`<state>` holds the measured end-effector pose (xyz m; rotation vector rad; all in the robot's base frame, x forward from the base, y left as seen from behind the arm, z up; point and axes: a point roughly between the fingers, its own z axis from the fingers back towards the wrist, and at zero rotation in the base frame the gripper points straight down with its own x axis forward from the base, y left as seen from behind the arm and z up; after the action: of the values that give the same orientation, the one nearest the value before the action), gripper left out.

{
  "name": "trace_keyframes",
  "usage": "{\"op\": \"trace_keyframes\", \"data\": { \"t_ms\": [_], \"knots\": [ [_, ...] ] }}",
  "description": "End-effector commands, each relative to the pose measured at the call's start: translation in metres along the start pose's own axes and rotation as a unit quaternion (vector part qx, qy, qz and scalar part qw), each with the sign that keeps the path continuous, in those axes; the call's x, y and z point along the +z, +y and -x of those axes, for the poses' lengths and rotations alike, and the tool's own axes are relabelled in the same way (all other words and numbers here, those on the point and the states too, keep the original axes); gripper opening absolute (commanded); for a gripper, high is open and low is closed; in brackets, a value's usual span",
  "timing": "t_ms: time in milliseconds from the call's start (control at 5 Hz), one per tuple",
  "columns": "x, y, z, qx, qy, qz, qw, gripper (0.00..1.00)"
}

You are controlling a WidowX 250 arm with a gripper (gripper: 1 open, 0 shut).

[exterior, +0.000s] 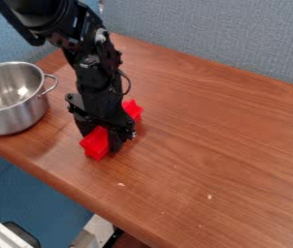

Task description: Put the red object in the metal pot

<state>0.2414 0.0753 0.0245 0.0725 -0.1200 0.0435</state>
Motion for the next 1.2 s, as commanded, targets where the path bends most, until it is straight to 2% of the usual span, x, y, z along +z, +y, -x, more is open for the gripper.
{"op": "trace_keyframes", "data": {
  "t_ms": [0, 400, 800, 1000],
  "knots": [
    [0.0, 0.004, 0.01, 0.014, 0.008, -0.002, 0.9999, 0.0],
    [-0.002, 0.02, 0.014, 0.072, 0.017, -0.005, 0.9973, 0.0],
    [-0.004, -0.003, -0.002, 0.099, 0.021, -0.005, 0.9948, 0.0],
    [0.01, -0.013, -0.005, 0.122, 0.013, -0.011, 0.9924, 0.0]
  ]
}}
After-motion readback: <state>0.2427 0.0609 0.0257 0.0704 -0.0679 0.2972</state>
